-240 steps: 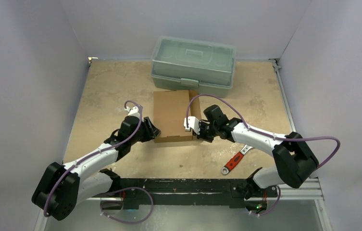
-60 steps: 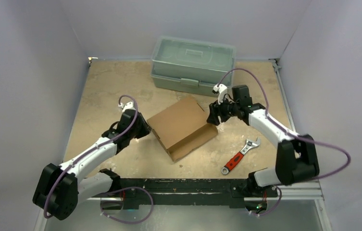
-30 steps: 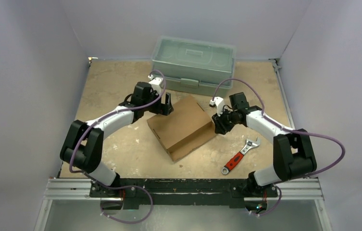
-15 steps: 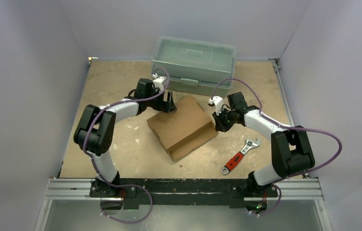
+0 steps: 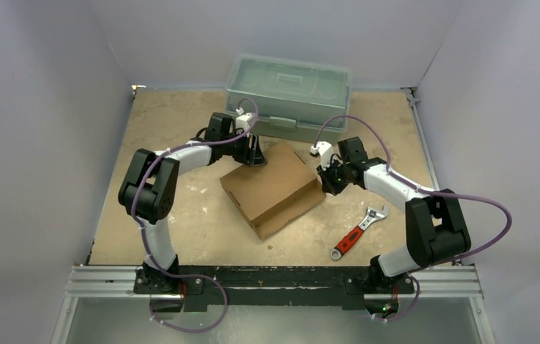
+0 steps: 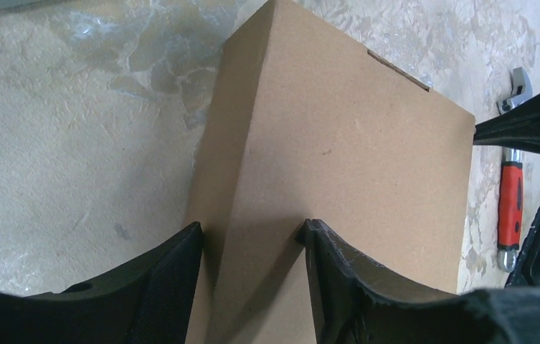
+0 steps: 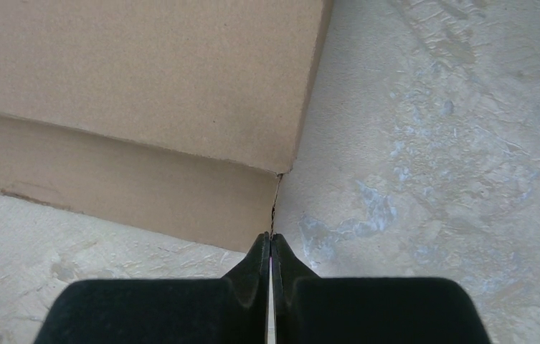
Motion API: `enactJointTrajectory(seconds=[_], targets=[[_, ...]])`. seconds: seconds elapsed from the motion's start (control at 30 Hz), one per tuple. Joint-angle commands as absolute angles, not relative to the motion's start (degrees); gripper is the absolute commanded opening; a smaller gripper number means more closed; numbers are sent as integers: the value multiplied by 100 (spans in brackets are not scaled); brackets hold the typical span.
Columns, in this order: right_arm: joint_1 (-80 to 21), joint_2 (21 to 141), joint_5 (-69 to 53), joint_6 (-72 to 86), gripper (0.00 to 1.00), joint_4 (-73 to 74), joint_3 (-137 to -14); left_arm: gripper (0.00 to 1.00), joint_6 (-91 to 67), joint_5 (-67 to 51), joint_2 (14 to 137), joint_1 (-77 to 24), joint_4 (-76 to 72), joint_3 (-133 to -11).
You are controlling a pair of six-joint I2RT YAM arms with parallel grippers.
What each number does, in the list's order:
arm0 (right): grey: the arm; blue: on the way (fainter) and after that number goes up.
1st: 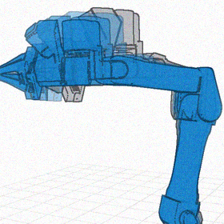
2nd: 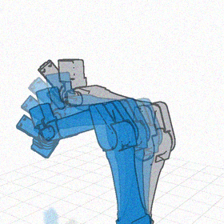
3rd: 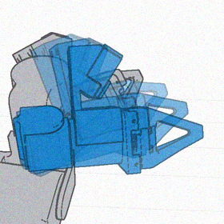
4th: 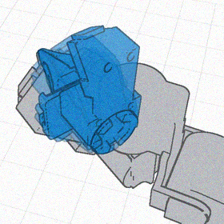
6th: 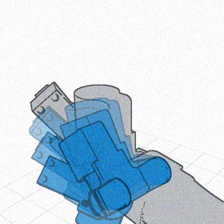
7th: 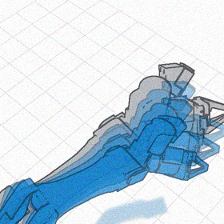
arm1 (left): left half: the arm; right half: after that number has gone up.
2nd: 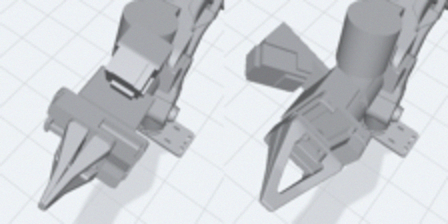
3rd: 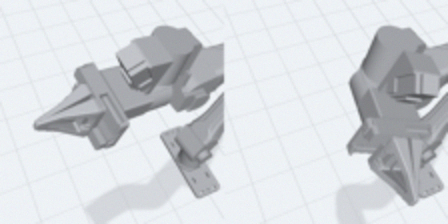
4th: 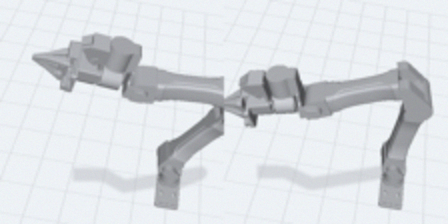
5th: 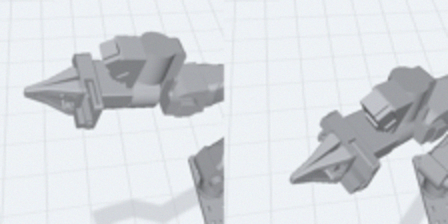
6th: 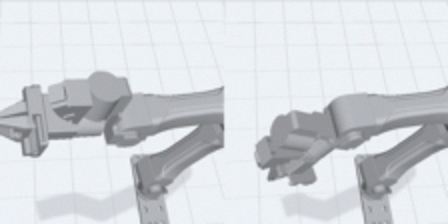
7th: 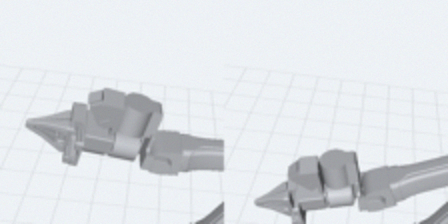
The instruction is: Fold the paper box
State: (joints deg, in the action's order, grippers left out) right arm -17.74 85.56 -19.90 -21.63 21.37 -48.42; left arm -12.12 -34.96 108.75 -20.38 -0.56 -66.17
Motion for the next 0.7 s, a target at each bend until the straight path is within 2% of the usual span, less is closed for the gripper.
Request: enactJointTrajectory(seconds=[0.0,0.17,0.67], targets=[[-1845,8321,-1832,-2046,0,1773,-5089,50,-793,-3643,11059,-2227,472,-6780],[-1875,8430,-1778,-2103,0,1809,-5262,47,-583,-3667,11066,-2332,629,-6796],[-1955,8656,-1840,-2061,0,1920,-5638,47,-590,-3403,11060,-2463,705,-6808]])
